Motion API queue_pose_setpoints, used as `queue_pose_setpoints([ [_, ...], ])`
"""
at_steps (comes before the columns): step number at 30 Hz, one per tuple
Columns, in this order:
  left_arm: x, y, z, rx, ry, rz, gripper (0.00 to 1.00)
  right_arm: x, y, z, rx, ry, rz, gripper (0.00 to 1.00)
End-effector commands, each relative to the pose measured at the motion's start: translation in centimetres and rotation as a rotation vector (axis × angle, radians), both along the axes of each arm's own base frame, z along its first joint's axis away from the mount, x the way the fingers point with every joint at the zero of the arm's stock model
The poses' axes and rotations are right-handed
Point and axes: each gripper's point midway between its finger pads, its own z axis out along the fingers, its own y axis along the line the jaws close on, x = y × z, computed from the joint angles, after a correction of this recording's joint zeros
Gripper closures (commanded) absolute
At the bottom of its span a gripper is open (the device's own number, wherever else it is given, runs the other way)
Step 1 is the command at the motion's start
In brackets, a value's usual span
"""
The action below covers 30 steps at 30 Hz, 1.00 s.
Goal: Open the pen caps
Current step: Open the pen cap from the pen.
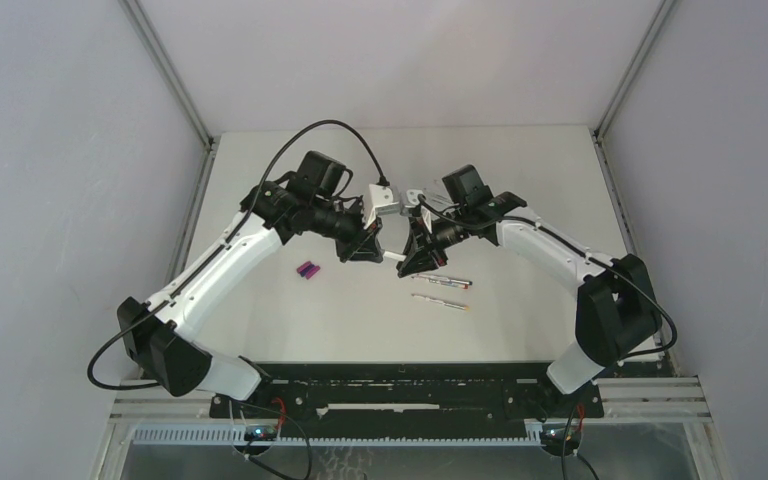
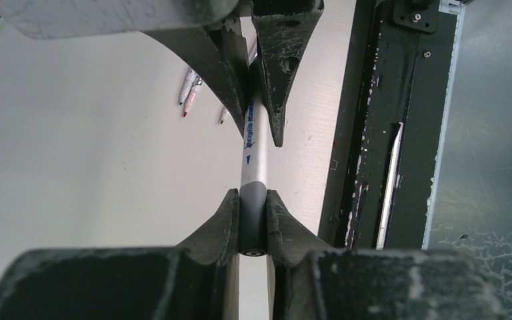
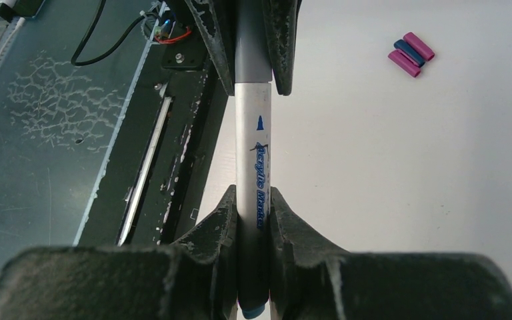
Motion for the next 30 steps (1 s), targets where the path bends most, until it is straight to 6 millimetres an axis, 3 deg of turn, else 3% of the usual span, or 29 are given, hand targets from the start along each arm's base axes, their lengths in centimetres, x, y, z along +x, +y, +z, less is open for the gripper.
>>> queue_pose_setpoints([
  [1,-1.0,-0.6,0.6,-0.036,-0.002,-0.059,1.0,1.0,0.6,1.0,0.024,-0.043,-0.004,1.0],
  [17,-1.3,0.1,0.8,-0.022,-0.055,-0.068,1.0,1.7,-0.6,0.0,-0.034,0.046,0.021,1.0],
  [22,-1.1,0.0,1.1,-0.034,-0.039,-0.054,1.0,2.8,-0.9,-1.0,-0.064,-0.021,-0.02,1.0],
  [30,-0.6,0.1,1.3,-0.056,0.013,-0.038,1.0,4.4,-1.8,-0.9,-0.049,-0.116,-0.101,1.0],
])
